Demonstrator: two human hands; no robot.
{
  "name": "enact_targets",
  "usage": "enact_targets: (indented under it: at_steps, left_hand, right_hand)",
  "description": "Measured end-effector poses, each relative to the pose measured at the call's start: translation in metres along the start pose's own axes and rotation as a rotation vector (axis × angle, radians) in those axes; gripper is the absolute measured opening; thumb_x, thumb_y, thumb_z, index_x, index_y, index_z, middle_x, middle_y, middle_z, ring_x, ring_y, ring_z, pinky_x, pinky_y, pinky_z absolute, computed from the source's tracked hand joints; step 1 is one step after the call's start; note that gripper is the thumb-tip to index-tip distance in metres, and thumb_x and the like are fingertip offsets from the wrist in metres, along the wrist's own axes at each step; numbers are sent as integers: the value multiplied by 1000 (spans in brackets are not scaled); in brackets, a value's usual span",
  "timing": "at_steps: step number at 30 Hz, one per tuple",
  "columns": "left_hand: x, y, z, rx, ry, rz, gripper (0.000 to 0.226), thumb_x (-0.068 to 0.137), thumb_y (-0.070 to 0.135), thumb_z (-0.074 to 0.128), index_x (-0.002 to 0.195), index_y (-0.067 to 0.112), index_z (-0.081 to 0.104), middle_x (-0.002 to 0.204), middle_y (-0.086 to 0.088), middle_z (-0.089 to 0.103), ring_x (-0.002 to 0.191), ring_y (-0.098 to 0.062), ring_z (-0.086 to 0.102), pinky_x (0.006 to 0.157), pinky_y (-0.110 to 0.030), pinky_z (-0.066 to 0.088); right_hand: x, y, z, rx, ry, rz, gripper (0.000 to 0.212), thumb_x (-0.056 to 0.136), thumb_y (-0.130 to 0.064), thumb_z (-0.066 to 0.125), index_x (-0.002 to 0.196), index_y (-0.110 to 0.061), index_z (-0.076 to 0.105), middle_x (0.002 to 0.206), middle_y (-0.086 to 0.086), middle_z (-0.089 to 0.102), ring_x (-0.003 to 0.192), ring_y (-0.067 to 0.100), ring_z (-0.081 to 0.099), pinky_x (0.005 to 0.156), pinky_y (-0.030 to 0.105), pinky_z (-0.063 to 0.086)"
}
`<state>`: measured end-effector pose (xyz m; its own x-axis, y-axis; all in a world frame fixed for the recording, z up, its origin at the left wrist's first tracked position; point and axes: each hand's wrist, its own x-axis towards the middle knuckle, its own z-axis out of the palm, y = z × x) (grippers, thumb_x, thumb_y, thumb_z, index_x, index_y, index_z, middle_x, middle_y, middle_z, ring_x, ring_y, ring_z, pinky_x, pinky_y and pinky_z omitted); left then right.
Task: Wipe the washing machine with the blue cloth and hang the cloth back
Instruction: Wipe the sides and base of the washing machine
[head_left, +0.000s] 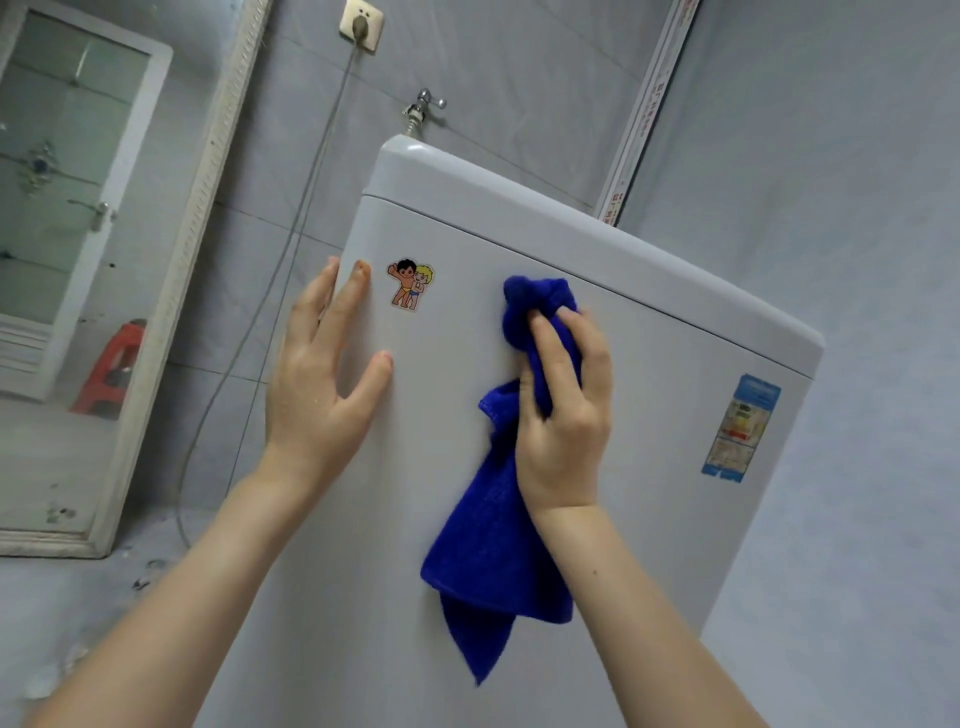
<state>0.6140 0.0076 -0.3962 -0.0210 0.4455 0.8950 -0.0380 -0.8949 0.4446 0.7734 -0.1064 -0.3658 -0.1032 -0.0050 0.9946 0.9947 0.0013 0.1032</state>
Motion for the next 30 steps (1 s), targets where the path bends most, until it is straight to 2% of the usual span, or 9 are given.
enact_targets:
  at_steps: [1,3,4,6,13,19,22,27,30]
  left_hand:
    - [-1,-1,-1,42,16,23,67,89,31,52,153,26,33,161,1,25,146,-14,25,106,-4,18]
    - [-2,-3,-1,209,60,138,62,91,30,50,151,19,39,159,-4,29,148,-25,24,122,-29,16]
    - [-2,-3,0,284,58,211,59,91,28,47,149,17,42,159,-5,31,148,-29,24,123,-42,13]
    - [-1,-4,4,382,33,351,56,90,23,45,146,15,46,156,-3,33,147,-31,26,121,-51,14]
    - [-3,-12,20,435,43,427,56,93,21,41,149,15,41,158,-3,34,150,-30,20,123,-45,13]
    - [-3,-9,19,431,66,427,57,91,20,43,148,15,44,156,-1,35,149,-31,23,122,-45,14]
    - [-3,-8,19,431,54,419,57,91,20,43,148,15,44,156,-2,36,149,-31,23,122,-45,13]
    - [-4,-11,20,406,43,412,58,92,21,42,149,16,42,157,-2,35,150,-30,20,123,-46,13]
    - [-4,-10,19,400,56,406,57,91,19,43,149,16,43,157,-1,36,150,-30,21,123,-45,13]
  right_hand:
    - [-11,-1,-2,1,15,37,33,92,2,62,125,2,62,134,15,51,134,35,45,112,45,38]
    - [-47,-4,-10,5,10,114,32,93,-2,61,125,2,62,137,12,49,135,34,43,112,46,37]
    - [-65,-6,-15,5,-1,135,32,93,-4,61,125,2,62,137,10,48,135,33,43,112,46,37]
    - [-79,-4,-21,15,-31,124,31,92,-3,62,123,2,62,136,7,47,134,32,44,111,46,38]
    - [6,9,-4,20,102,128,33,92,-3,63,125,-1,62,135,14,50,132,24,46,112,34,36]
    - [-98,8,-29,-34,75,227,33,91,-13,60,121,0,62,132,13,47,126,32,49,112,32,34]
    - [-83,6,-27,-80,94,255,29,89,-22,61,109,-1,65,115,16,49,112,32,51,104,37,40]
    - [18,1,-4,-207,221,232,32,94,-37,59,113,-12,64,99,11,51,89,25,43,88,28,37]
    - [31,5,5,-182,328,259,25,91,-35,66,107,-16,71,87,7,48,81,23,42,83,16,33]
